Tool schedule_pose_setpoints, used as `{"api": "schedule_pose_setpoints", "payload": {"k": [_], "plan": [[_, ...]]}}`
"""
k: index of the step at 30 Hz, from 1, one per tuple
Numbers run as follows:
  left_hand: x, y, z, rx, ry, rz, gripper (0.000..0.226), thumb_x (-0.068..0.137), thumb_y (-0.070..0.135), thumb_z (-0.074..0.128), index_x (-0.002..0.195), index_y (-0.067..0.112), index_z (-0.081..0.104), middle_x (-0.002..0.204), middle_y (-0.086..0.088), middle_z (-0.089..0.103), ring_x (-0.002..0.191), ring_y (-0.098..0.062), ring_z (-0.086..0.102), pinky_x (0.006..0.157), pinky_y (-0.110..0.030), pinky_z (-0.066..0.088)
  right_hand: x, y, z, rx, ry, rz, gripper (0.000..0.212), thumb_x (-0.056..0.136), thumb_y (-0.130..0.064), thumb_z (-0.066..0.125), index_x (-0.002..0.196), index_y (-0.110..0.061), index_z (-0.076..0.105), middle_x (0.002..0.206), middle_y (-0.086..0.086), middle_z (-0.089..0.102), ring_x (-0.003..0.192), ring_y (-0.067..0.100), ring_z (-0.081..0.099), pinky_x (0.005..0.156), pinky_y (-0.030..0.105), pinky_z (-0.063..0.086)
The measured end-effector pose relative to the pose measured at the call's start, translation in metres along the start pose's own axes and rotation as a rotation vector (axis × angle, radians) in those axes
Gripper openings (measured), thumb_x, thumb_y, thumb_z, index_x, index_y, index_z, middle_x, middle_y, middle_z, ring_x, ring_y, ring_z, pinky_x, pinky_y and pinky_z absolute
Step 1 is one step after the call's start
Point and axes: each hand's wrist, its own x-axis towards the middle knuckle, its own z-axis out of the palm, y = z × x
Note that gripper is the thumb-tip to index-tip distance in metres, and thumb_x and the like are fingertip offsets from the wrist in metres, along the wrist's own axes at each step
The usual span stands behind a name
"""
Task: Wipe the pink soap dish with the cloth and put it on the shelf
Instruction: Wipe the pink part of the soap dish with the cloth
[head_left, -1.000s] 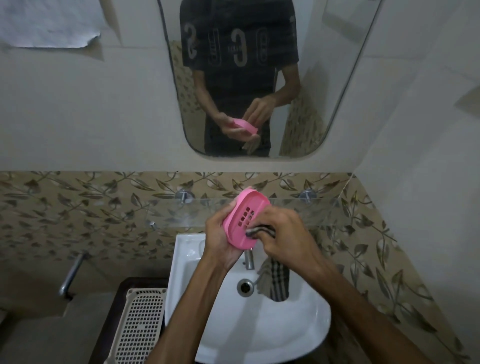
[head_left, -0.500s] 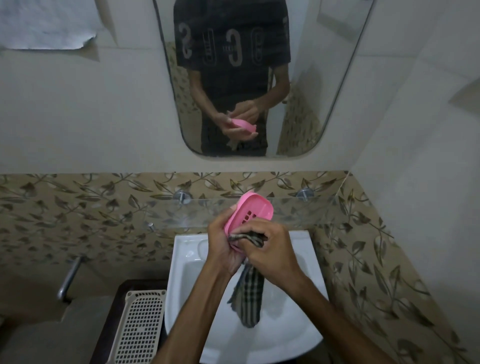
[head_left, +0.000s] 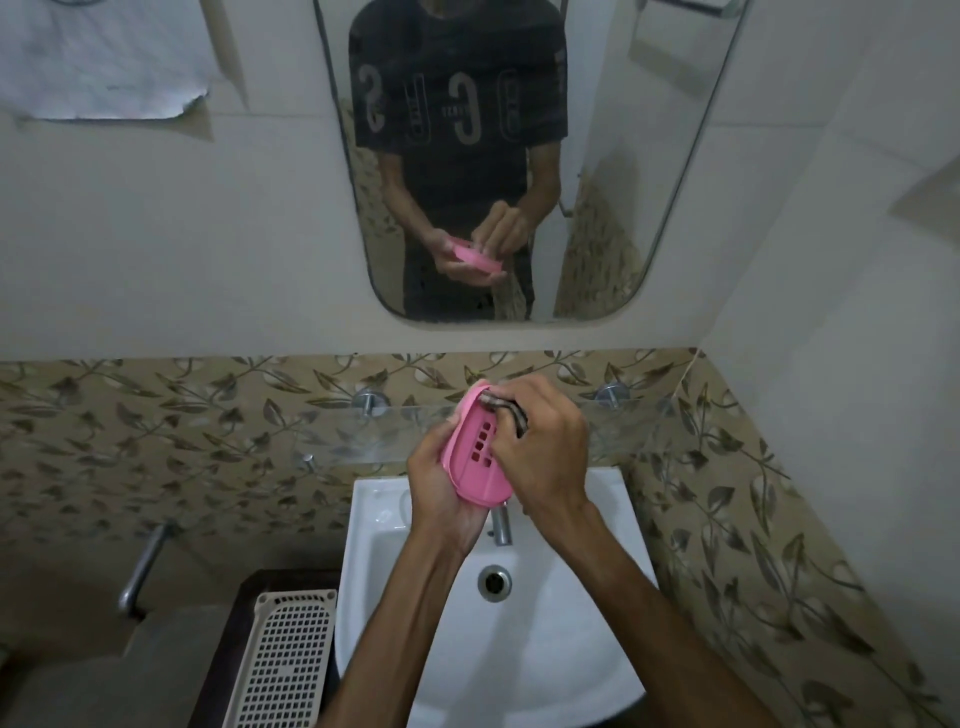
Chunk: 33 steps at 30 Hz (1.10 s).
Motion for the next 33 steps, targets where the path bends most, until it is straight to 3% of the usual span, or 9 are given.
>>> {"api": "schedule_pose_setpoints", "payload": {"k": [4,7,10,13,15,18,23,29,33], "plan": [[0.001,0.001,0.002,0.074,0.016,0.042,0.026,0.083,0.025,0.064,0.093,0.010,0.083,0.088,-0.013,0.075,0.075,-0.024,0.072,0.064,-0.033,0.061,-0.006,0.007,-0.010,-0.072,-0.061,0.106,0.018,0.083,0.001,0.075,0.094,-0.012,0.078,0.092,0.000,0.071,0.080,0.014,0.064,0.071,0.027,0.056],[0.002,-0.003,-0.001,0.062,0.043,0.025,0.025,0.077,0.022,0.068,0.091,0.009,0.083,0.085,-0.015,0.073,0.072,-0.025,0.071,0.061,-0.034,0.060,-0.019,0.006,-0.018,-0.096,-0.221,0.217,0.017,0.086,-0.009,0.078,0.100,-0.019,0.079,0.099,-0.003,0.074,0.086,0.011,0.067,0.078,0.031,0.060],[0.006,-0.004,-0.004,0.016,0.095,-0.017,0.044,0.071,0.022,0.072,0.109,0.001,0.074,0.099,-0.022,0.068,0.085,-0.035,0.070,0.068,-0.041,0.061,-0.044,-0.006,-0.022,0.062,-0.349,0.268,0.025,0.079,-0.006,0.083,0.096,-0.025,0.082,0.098,-0.007,0.078,0.085,0.003,0.070,0.078,0.025,0.062],[0.005,-0.008,-0.004,0.014,0.098,-0.101,0.063,0.070,0.026,0.073,0.122,-0.008,0.066,0.111,-0.032,0.067,0.102,-0.049,0.068,0.084,-0.050,0.060,-0.054,-0.015,-0.022,0.203,-0.309,0.242,0.032,0.073,-0.001,0.079,0.094,-0.024,0.084,0.093,-0.009,0.080,0.085,0.002,0.071,0.082,0.021,0.061],[0.005,-0.010,-0.005,0.022,0.079,-0.114,0.047,0.078,0.030,0.067,0.101,-0.011,0.073,0.100,-0.029,0.071,0.091,-0.042,0.073,0.080,-0.044,0.062,-0.048,-0.018,-0.018,0.260,-0.287,0.193,0.032,0.073,0.000,0.076,0.094,-0.023,0.083,0.091,-0.009,0.079,0.085,0.001,0.071,0.083,0.019,0.058],[0.005,-0.013,-0.006,-0.007,0.092,-0.036,0.027,0.078,0.025,0.064,0.075,0.002,0.078,0.082,-0.016,0.069,0.068,-0.025,0.073,0.063,-0.032,0.062,-0.033,-0.018,-0.011,0.214,-0.210,0.098,0.032,0.075,0.005,0.073,0.094,-0.019,0.081,0.094,-0.004,0.077,0.086,0.005,0.069,0.083,0.018,0.056],[-0.004,-0.013,-0.005,0.028,0.037,-0.024,0.029,0.082,0.028,0.062,0.088,0.010,0.084,0.085,-0.011,0.075,0.071,-0.021,0.072,0.062,-0.032,0.060,-0.015,0.010,-0.013,0.045,-0.137,0.185,0.026,0.081,0.005,0.074,0.096,-0.016,0.079,0.097,-0.001,0.073,0.086,0.011,0.065,0.082,0.031,0.059],[-0.001,-0.008,-0.007,0.038,0.123,-0.025,0.026,0.075,0.024,0.064,0.075,0.005,0.081,0.076,-0.013,0.067,0.063,-0.023,0.066,0.056,-0.031,0.058,-0.049,0.012,-0.019,0.169,-0.339,0.140,0.025,0.081,-0.005,0.082,0.094,-0.026,0.081,0.098,-0.012,0.077,0.091,-0.002,0.069,0.084,0.024,0.061],[0.000,-0.011,-0.005,0.088,0.140,0.004,0.024,0.076,0.026,0.064,0.076,0.010,0.083,0.075,-0.011,0.071,0.063,-0.022,0.070,0.057,-0.032,0.059,-0.045,0.020,-0.021,0.204,-0.238,0.307,0.018,0.084,-0.016,0.084,0.095,-0.029,0.079,0.094,-0.015,0.075,0.088,-0.001,0.069,0.080,0.022,0.060]]}}
